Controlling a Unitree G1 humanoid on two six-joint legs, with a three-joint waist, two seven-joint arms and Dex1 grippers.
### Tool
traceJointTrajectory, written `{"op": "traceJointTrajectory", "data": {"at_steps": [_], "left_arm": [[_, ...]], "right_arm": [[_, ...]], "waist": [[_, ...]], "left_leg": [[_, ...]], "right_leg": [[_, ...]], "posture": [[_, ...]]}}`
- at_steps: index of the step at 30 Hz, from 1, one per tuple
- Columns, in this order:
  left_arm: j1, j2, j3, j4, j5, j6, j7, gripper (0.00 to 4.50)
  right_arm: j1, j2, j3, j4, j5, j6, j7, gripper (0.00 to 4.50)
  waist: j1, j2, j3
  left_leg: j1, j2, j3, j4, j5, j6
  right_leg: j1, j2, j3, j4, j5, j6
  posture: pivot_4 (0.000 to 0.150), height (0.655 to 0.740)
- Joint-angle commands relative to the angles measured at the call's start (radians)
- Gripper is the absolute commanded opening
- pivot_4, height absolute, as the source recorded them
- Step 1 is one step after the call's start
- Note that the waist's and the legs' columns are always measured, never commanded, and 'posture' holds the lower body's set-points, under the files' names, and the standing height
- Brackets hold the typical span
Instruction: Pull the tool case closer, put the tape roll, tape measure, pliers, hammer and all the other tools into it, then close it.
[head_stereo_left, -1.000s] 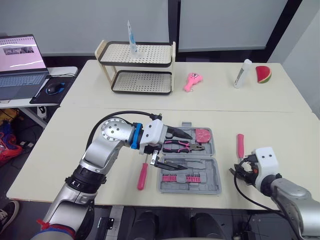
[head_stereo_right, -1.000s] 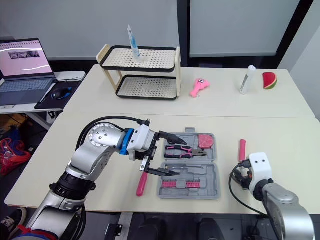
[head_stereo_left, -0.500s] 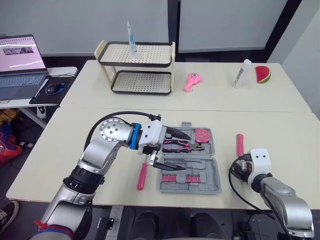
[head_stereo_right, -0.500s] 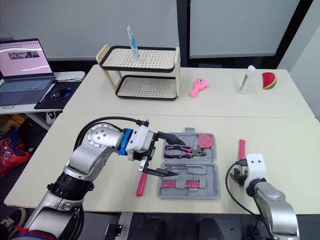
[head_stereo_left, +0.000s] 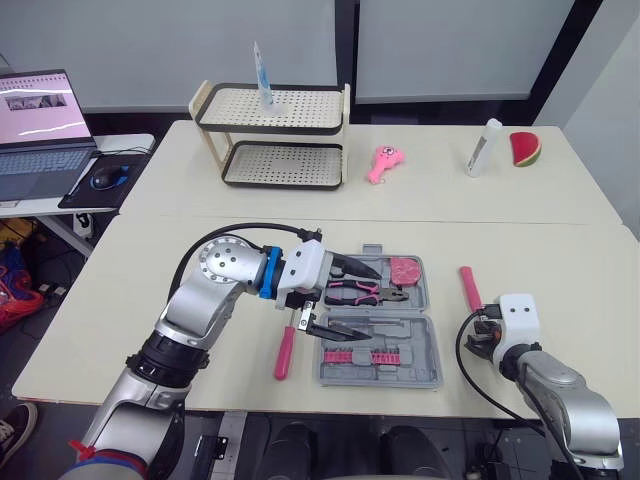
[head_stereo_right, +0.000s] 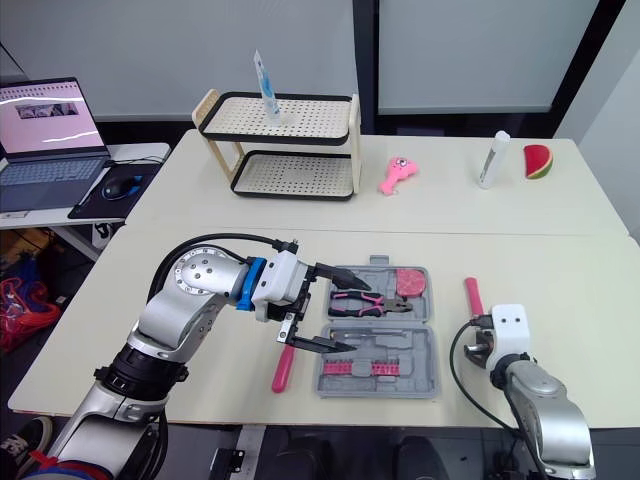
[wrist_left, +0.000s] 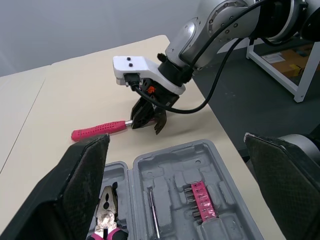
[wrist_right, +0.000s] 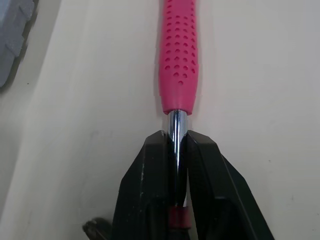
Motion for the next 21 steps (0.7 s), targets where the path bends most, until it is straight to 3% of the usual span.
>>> {"op": "traceJointTrajectory", "data": {"at_steps": [1,5,12,15,21], "left_arm": [[0.011,0.012,0.023,-0.04,-0.009,-0.009,0.008,4.5],[0.023,0.016,0.079,-0.035,-0.03,-0.009,0.043,4.5],[0.133,0.136,0.191,-0.053,-0.096,-0.012,-0.014,4.5],[0.178,0.17,0.215,-0.06,-0.104,-0.033,-0.035,4.5],[0.269,0.228,0.27,-0.066,-0.095,-0.109,-0.059,4.5]], "right_arm": [[0.008,-0.034,-0.004,0.005,-0.003,-0.023,0.014,0.22],[-0.003,-0.158,0.024,-0.032,0.006,-0.059,0.113,0.22],[-0.077,-0.666,0.163,-0.134,0.014,-0.244,0.55,0.22],[-0.155,-0.75,0.22,-0.149,0.035,-0.245,0.652,0.22],[-0.342,-0.792,0.408,-0.236,0.033,-0.165,0.784,0.22]], "waist": [[0.0,0.0,0.0],[0.001,0.0,0.0],[-0.012,0.002,0.001],[-0.009,0.001,0.001],[0.001,0.001,0.001]], "left_leg": [[0.0,0.0,0.0,0.0,0.0,0.0],[0.0,0.0,0.0,0.0,0.0,0.0],[0.0,0.0,0.001,-0.001,-0.002,0.004],[0.0,0.002,0.001,0.0,-0.003,0.005],[-0.001,0.001,0.0,0.0,-0.003,0.004]], "right_leg": [[0.0,0.0,0.0,0.0,0.0,0.0],[0.0,0.0,0.0,0.0,0.0,0.0],[-0.002,0.001,0.004,0.0,0.0,0.0],[0.0,0.002,0.002,-0.001,0.0,0.0],[0.0,0.0,0.001,-0.003,0.0,0.0]], "posture": [[0.15,0.74],[0.15,0.74],[0.15,0.74],[0.15,0.74],[0.15,0.74]]}}
